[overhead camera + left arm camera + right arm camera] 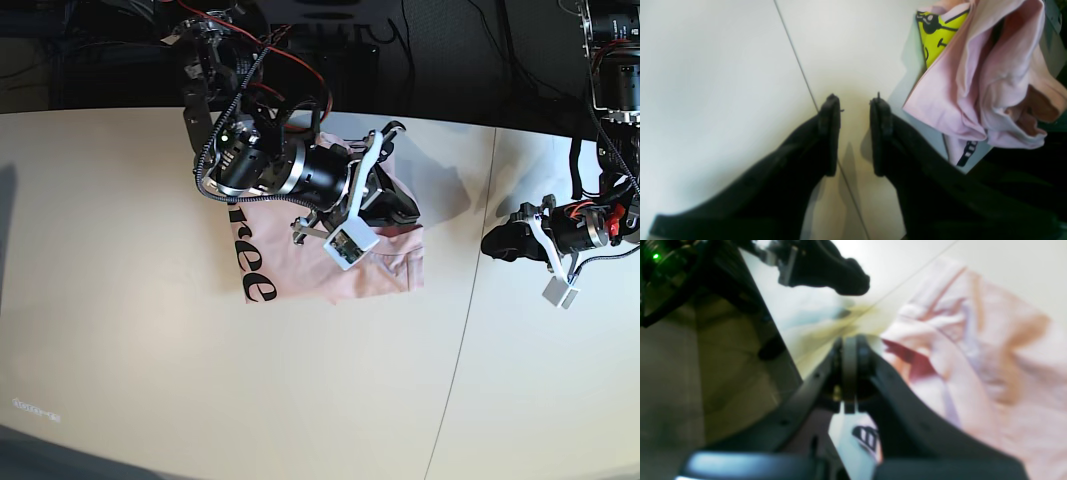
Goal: Fold the T-shirt properly
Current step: 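Fold the collar end with the right gripper over onto the stack, then press and tuck the folded bundle edges with the right gripper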
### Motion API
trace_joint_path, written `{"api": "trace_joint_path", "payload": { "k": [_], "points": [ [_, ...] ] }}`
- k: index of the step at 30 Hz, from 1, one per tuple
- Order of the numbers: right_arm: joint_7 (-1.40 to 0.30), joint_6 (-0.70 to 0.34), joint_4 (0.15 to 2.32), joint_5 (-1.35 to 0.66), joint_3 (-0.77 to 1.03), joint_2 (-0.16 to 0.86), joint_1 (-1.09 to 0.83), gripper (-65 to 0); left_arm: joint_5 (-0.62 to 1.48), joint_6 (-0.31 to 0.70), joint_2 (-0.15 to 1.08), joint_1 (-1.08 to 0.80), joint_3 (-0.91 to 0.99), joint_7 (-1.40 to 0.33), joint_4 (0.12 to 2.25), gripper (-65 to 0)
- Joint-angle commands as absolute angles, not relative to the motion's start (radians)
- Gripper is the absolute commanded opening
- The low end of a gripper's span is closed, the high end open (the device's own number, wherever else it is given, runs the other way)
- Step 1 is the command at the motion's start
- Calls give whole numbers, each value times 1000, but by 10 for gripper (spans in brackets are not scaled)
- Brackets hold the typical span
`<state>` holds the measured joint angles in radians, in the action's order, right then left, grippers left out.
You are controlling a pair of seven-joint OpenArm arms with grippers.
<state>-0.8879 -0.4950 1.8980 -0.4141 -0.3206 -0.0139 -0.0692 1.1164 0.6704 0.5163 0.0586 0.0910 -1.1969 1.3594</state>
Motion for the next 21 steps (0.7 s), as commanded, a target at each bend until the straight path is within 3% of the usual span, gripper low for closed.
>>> {"api": "trace_joint_path", "payload": {
  "k": [1, 9, 21],
  "points": [
    [-876, -528, 1926, -426, -319, 9, -62, -650, 1137, 698, 536, 77, 100, -1187, 1373, -489],
    [-886, -527, 1953, -404, -318, 154, -149, -650, 1150, 698, 561, 75, 100, -1186, 1373, -489],
    [-720, -527, 1864, -437, -389, 143, -210, -650, 1163, 698, 566, 75, 100, -1185, 1373, -489]
  ]
}}
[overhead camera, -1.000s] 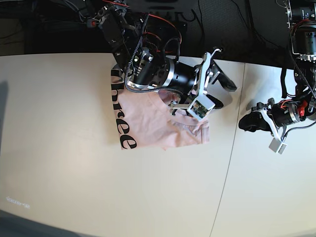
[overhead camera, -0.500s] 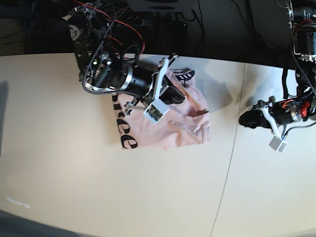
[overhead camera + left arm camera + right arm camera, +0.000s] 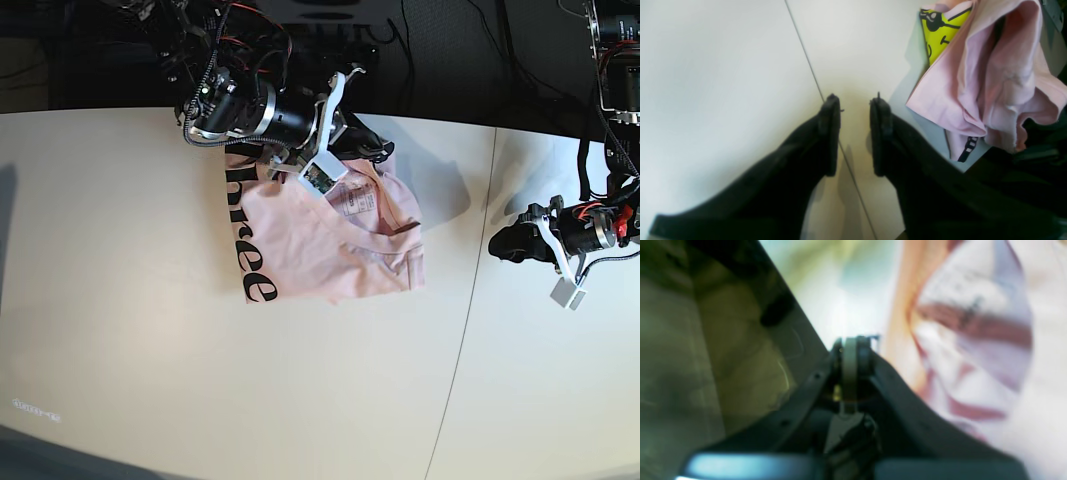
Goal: Fold the T-shirt properly
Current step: 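Press and tuck the folded bundle edges with the right gripper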
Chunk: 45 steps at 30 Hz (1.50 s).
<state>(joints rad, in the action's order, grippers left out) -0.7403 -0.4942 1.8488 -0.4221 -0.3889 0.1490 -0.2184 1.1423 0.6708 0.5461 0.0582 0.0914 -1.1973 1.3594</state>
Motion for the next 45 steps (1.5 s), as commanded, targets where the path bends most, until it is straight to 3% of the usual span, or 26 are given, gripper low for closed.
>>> {"api": "trace_joint_path", "payload": {
  "k": [1, 7, 14, 18, 21, 33, 45],
  "points": [
    [-715, -527, 1853, -433, -403, 133, -205, -650, 1163, 698, 566, 75, 100, -1185, 1373, -489],
    [-757, -531, 1864, -398, -442, 73, -191, -650, 1163, 698, 566, 75, 100, -1172, 1373, -489],
    [-954, -559, 2006, -225, -583, 101, -142, -635, 1162, 698, 566, 75, 100, -1172, 1373, -489],
    [-932, -554, 2054, -76, -680, 168, -142, -367, 1159, 698, 566, 75, 100, -1172, 1373, -489],
    [-898, -554, 2053, -12, -743, 228, -142, -273, 1148, 698, 568, 74, 100, -1172, 1373, -489],
    [-844, -534, 2053, 147, -761, 364, -139, -273, 1140, 698, 588, 75, 100, -1171, 1373, -489],
    [-819, -530, 2030, 163, -750, 365, -139, -275, 1140, 698, 588, 75, 100, -1171, 1373, -489]
  ]
}}
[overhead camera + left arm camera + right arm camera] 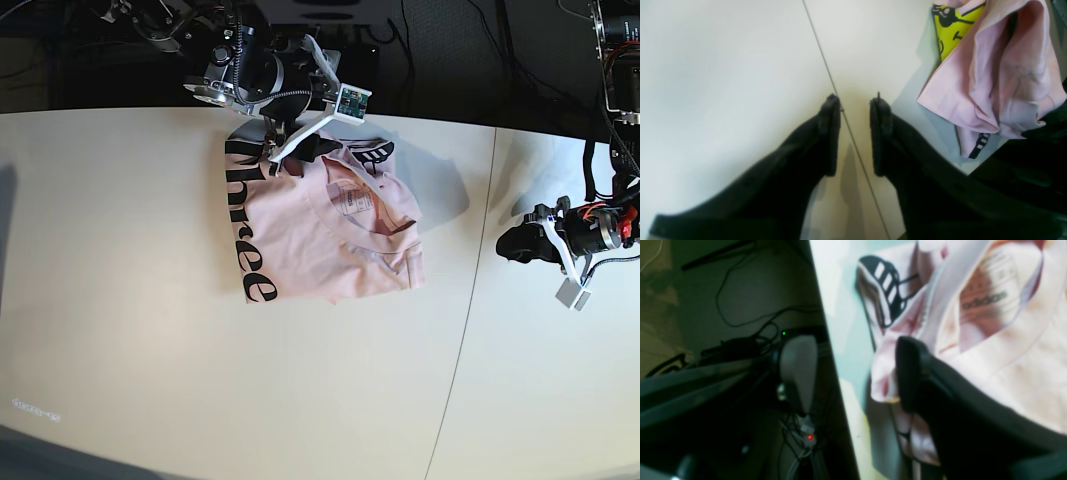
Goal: Fold the T-shirt properly
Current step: 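Press and tuck the folded bundle edges with the right gripper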
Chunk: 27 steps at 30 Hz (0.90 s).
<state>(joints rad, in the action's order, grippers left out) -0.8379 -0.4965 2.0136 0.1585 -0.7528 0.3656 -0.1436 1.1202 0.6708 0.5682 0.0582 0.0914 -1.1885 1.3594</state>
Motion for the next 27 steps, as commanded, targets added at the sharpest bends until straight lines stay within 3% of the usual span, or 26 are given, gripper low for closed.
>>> {"api": "trace_joint_path", "payload": {
  "k": [1, 9, 27],
  "points": [
    [-819, -527, 2030, 171, -750, 361, -139, -275, 1140, 698, 588, 75, 100, -1171, 1373, -489],
    [-820, -519, 2037, 176, -750, 283, -121, -275, 1142, 698, 588, 75, 100, -1171, 1373, -489],
    [-851, -520, 2033, 130, -666, 312, -97, -275, 1144, 698, 588, 75, 100, -1171, 1373, -489]
  ]
}}
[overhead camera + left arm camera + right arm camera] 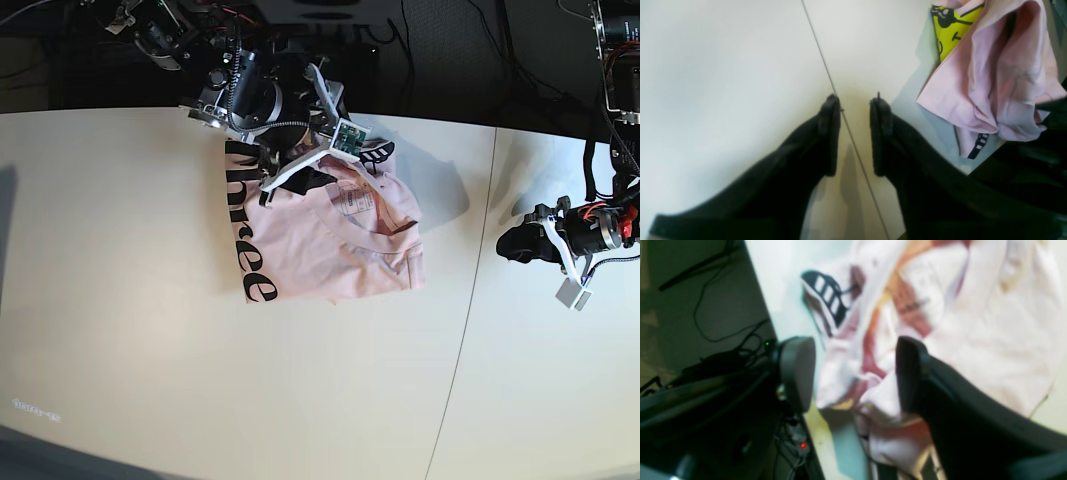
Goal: Fold the T-shirt properly
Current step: 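Press and tuck the folded bundle edges with the right gripper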
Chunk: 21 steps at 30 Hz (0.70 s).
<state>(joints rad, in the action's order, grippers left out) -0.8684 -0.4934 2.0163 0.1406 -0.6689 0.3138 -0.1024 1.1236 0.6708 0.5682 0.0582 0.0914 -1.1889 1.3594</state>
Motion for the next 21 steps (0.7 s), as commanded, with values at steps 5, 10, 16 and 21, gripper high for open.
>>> {"api": "trace_joint_path", "payload": {
  "k": [5, 10, 16, 21],
  "points": [
    [-854, -520, 2027, 112, -666, 316, -98, -275, 1144, 698, 587, 75, 100, -1166, 1373, -489],
    [-853, -520, 1996, 112, -666, 316, -97, -276, 1144, 698, 588, 75, 100, -1167, 1373, -489],
    [-852, -520, 1989, 113, -666, 316, -97, -632, 1144, 698, 587, 75, 100, -1163, 1373, -489],
    [-804, -519, 1989, 112, -666, 315, -96, -650, 1144, 698, 587, 75, 100, -1163, 1373, -489]
  ]
}}
